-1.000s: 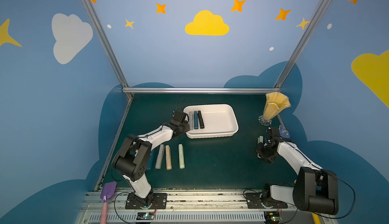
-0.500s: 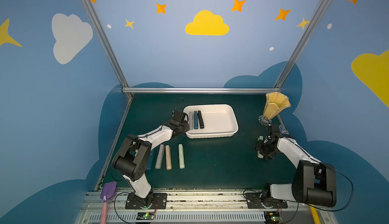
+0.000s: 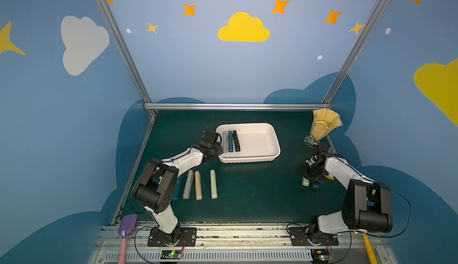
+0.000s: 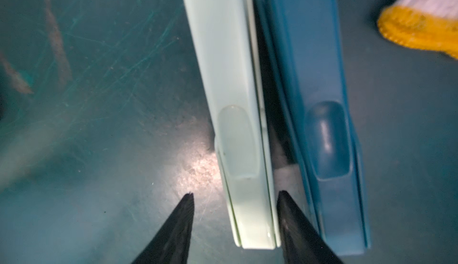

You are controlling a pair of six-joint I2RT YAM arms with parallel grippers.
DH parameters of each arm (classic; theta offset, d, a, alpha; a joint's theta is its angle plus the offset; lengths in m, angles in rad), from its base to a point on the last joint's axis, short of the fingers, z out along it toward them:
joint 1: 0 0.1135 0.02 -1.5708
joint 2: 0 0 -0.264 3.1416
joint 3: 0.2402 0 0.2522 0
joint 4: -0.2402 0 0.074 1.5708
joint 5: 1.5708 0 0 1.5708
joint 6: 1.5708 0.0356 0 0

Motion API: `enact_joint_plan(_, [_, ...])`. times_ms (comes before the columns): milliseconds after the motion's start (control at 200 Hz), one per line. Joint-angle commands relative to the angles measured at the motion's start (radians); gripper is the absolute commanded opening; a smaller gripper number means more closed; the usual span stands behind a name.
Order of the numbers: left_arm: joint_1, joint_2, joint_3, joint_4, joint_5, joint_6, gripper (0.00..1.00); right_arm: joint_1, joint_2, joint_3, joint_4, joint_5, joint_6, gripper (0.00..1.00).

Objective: Put the pruning pliers into the storage box
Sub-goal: Pick up the pruning pliers from the center of the board.

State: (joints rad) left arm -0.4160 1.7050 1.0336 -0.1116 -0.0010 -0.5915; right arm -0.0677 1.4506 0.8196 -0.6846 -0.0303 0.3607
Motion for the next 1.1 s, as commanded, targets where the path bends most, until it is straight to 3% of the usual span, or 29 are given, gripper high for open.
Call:
enact_joint_plan(0, [0.01, -0.028, 0.005, 0.009, -0.012, 0.011, 0.12, 0.016, 0.01, 0.015, -0.018, -0.021, -0.007, 0.49])
enact_joint_plan(586, [0.009, -0.046, -0.012, 0.02, -0.002, 0.009, 0.12, 0.097, -0.039, -0.065, -0.031, 0.021, 0.144, 0.45])
enact_joint_plan(1096, [0.009, -0.041, -0.013, 0.021, -0.002, 0.011, 0.12, 0.117, -0.017, -0.055, -0.014, 0.039, 0.153, 0.37])
